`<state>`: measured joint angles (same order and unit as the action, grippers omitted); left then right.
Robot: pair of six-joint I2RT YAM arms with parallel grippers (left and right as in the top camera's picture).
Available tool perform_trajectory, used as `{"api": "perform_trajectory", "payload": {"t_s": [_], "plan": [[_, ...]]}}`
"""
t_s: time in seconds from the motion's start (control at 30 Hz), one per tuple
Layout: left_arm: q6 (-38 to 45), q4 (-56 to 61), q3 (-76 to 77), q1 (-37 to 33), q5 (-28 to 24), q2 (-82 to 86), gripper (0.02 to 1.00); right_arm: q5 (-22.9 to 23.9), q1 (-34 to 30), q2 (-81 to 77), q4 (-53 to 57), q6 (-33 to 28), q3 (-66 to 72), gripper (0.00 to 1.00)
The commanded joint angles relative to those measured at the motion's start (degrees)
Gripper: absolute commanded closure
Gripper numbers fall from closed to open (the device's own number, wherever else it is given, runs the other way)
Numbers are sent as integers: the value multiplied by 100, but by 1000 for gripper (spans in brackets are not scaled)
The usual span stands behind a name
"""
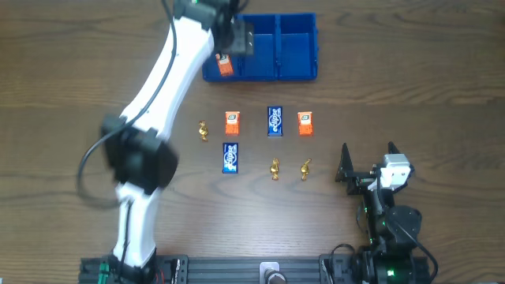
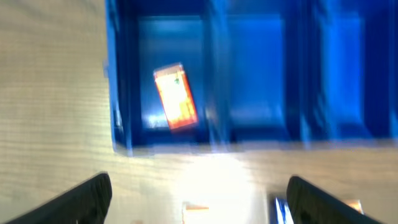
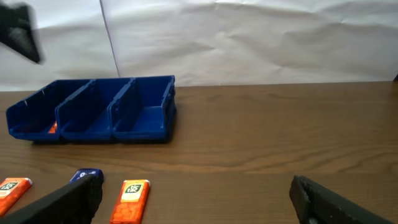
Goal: Sort Candies Into Trays
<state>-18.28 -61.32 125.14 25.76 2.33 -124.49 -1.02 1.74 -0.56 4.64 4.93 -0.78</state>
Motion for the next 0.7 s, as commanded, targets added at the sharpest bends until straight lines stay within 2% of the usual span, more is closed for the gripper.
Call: {"api": "perform_trajectory", "payload": {"t_s": [0.03, 0.27, 0.7], "plan": [[-439, 942, -2616, 479, 107, 1357, 112, 50, 46, 39, 7, -72, 33, 3], [-710, 1447, -3904, 603, 22, 997, 134, 48, 46, 39, 7, -72, 33, 3], [-706, 1582, -3923, 575, -254, 286, 183, 50, 46, 39, 7, -70, 33, 3]]}}
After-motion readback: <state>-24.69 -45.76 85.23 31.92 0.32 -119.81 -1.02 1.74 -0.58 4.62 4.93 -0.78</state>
